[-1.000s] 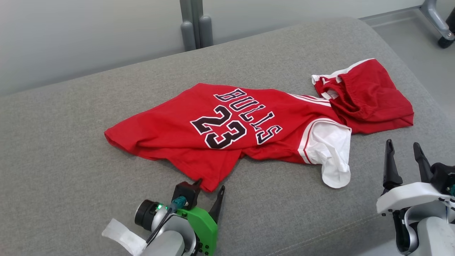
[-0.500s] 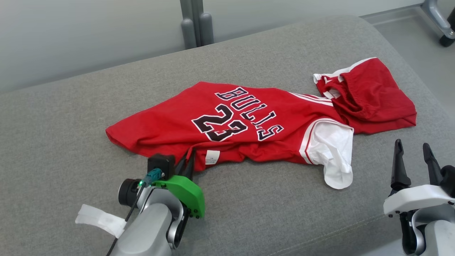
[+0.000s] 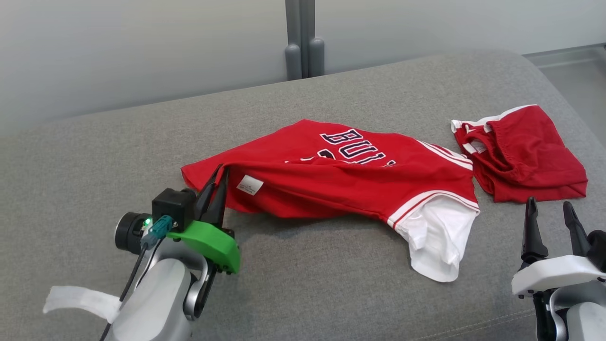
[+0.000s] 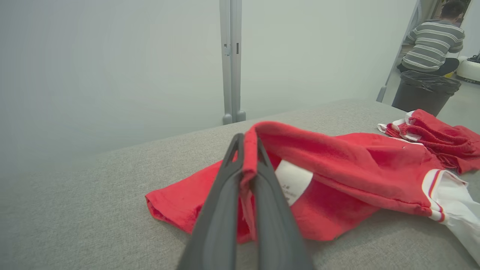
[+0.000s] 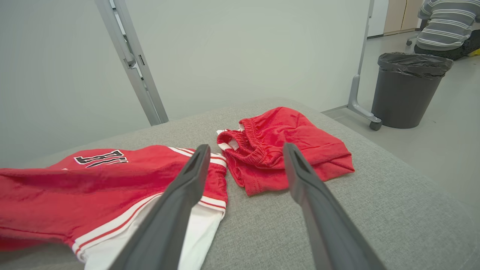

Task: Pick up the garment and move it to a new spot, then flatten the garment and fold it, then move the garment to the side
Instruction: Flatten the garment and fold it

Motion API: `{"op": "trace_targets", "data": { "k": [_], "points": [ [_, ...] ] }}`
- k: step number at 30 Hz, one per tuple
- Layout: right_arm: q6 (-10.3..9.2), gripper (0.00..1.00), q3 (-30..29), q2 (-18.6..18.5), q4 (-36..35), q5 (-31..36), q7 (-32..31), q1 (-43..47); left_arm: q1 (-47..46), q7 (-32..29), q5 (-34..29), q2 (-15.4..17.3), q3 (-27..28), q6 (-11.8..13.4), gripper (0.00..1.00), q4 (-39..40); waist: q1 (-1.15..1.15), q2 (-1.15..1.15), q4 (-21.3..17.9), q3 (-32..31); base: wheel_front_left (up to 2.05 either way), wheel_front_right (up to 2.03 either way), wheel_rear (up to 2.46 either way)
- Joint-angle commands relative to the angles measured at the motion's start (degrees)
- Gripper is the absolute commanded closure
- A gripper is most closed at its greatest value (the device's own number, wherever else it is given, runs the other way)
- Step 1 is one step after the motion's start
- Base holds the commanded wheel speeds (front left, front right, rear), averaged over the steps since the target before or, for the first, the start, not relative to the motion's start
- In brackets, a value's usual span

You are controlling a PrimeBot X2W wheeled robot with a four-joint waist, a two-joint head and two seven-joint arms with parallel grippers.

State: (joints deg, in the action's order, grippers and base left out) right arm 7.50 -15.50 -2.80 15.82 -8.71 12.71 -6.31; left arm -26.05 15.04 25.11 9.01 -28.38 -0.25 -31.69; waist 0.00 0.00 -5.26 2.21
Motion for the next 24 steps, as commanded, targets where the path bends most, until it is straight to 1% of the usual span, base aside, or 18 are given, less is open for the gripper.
{"op": "trace_targets", "data": {
  "k": [1,2,3,8,10,12,14,17,20,21,22,23,24],
  "points": [
    [-0.02,0.0,-0.2,-0.2,0.2,-0.3,0.5,0.7,1.8,0.0,-0.6,1.8,-0.1,-0.1,1.0,1.8,0.0,0.0,0.9,-0.9,0.0,0.0,0.0],
    [-0.02,0.0,-0.2,-0.2,0.2,-0.3,0.5,0.7,1.8,0.0,-0.6,1.8,-0.1,-0.1,1.0,1.8,0.0,0.0,0.9,-0.9,0.0,0.0,0.0],
    [-0.02,0.0,-0.2,-0.2,0.2,-0.2,0.5,0.8,2.6,-0.4,-0.7,2.8,-0.2,0.0,1.0,3.3,0.0,0.0,0.9,-1.0,0.0,0.0,0.0],
    [-0.02,0.0,-0.1,-0.2,0.5,-0.6,0.6,1.2,8.3,-5.0,-1.0,8.8,-0.3,0.6,1.0,11.6,0.0,0.0,0.8,-0.7,0.0,0.0,0.0],
    [-0.02,0.0,-0.4,-0.2,0.7,-0.5,0.6,1.3,11.1,-7.3,-0.4,10.6,-0.8,0.2,1.0,14.7,0.0,0.0,0.8,-0.4,0.0,0.0,0.0],
    [-0.01,0.0,-0.5,-0.2,0.8,-0.4,0.6,1.2,14.0,-9.4,0.5,11.6,-1.5,-0.3,1.0,16.7,0.0,0.0,0.8,-0.1,0.0,0.0,0.0],
    [-0.02,0.0,-0.5,-0.2,1.0,-0.3,0.6,0.8,16.4,-11.0,1.4,11.7,-2.5,-0.5,1.0,17.3,0.0,0.0,0.8,0.2,0.0,0.0,0.0],
    [-0.02,0.0,-0.4,-0.2,1.4,-0.1,0.7,0.1,19.0,-12.0,2.4,10.6,-3.7,-0.8,1.0,15.1,0.0,0.0,0.8,0.6,0.0,0.0,0.0],
    [-0.02,0.0,-0.3,-0.2,1.6,0.0,0.8,-0.4,20.3,-11.8,4.1,8.5,-4.6,-1.8,1.0,11.8,0.0,0.0,0.8,0.9,0.0,0.0,0.0],
    [-0.02,0.0,-0.3,-0.2,1.6,0.1,0.8,-0.6,20.4,-11.5,4.6,7.8,-4.8,-2.1,0.59,10.8,0.0,0.0,0.8,1.0,0.0,0.0,0.0],
    [-0.01,0.0,-0.4,-0.2,1.6,0.2,0.8,-0.7,20.4,-11.0,5.1,7.0,-4.8,-2.3,0.1,9.9,0.0,0.0,0.8,1.0,0.0,0.0,0.0],
    [-0.02,0.0,-0.5,-0.2,1.7,0.3,0.8,-0.7,20.4,-10.6,5.3,6.5,-4.9,-2.3,0.0,9.0,0.0,0.0,0.9,1.1,0.0,0.0,0.0],
    [-0.02,0.0,-0.6,-0.2,1.7,0.4,0.8,-0.8,20.2,-10.2,5.4,6.1,-5.0,-2.5,0.0,8.2,0.0,0.0,0.9,1.1,0.0,0.0,0.0]
  ]
}}
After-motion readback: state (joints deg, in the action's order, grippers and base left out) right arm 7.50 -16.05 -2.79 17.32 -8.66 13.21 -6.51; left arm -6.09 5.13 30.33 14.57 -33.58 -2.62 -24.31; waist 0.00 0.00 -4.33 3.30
